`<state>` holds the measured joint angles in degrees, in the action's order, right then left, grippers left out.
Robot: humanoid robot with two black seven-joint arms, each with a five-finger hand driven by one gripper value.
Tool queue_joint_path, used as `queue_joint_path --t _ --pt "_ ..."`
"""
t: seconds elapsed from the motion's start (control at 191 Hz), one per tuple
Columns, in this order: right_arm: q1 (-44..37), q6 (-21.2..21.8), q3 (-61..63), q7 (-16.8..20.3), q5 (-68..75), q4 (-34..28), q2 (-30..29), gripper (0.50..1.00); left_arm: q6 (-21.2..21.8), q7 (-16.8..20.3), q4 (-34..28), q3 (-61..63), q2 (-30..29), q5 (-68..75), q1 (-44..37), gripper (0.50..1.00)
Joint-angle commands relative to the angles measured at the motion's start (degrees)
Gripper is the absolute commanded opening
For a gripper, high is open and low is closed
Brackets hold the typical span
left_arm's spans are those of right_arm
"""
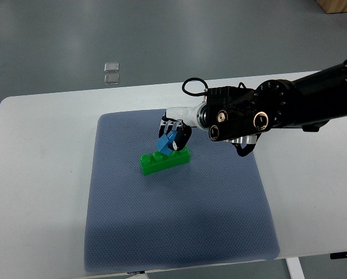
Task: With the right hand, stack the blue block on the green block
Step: 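Lower the blue block onto the green block's studs and press down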
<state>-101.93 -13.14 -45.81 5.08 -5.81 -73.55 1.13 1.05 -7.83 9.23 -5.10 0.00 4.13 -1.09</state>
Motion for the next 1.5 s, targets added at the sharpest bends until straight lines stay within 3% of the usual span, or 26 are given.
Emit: queue_joint_path --t 0.0,1.496 --pt "-0.20 0.22 -0.07 0.01 0.00 -0.37 0.37 0.627 0.00 0.01 0.00 0.00 0.00 0.00 -0.06 1.000" --pt "1.38 -0.31 -1.91 -1.30 -3.69 0.16 -0.86 0.629 0.00 0.01 0.00 0.00 0.00 0.00 0.03 1.000"
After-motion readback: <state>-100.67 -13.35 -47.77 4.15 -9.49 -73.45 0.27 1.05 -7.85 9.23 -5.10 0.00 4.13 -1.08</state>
